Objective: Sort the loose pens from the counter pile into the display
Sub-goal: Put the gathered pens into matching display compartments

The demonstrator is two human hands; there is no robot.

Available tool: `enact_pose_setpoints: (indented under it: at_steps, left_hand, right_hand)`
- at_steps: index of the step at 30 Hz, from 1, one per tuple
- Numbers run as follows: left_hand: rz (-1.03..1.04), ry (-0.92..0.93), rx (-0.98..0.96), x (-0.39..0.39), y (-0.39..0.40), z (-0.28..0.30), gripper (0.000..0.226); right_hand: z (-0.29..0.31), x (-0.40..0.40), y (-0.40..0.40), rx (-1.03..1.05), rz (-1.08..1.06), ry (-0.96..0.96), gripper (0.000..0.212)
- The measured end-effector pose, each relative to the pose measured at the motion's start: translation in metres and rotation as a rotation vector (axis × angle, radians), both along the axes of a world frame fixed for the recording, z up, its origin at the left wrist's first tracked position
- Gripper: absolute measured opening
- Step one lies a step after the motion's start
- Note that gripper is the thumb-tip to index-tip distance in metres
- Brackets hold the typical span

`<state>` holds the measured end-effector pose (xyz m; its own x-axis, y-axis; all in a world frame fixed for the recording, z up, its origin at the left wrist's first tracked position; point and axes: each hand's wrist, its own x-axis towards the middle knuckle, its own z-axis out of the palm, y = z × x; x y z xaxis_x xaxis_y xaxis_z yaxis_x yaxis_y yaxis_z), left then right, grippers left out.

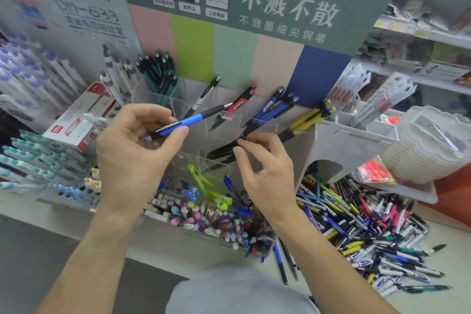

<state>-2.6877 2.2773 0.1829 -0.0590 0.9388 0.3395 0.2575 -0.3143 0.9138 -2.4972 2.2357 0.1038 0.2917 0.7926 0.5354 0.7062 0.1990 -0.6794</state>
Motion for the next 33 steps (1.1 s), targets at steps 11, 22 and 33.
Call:
enact_pose_setpoints:
  at_steps: [11,22,33]
  left_hand:
    - [-0.272,0.427,0.331,0.085,0.030,0.031,0.027]
    - [-0.319,0.715,0.425,0.136,0.036,0.006,0.040]
    - [-0.951,0.610,-0.085,0.161,-0.083,-0.037,0.017]
  right_hand:
    - [0.030,0.023,-0.020,0.046,-0.056,0.150,0.016]
    - [0.049,0.090,-0.079,0.200,-0.293,0.233,0.014]
    - [-0.088,0.161,-0.219,-1.077,-0.449,0.157,0.035]
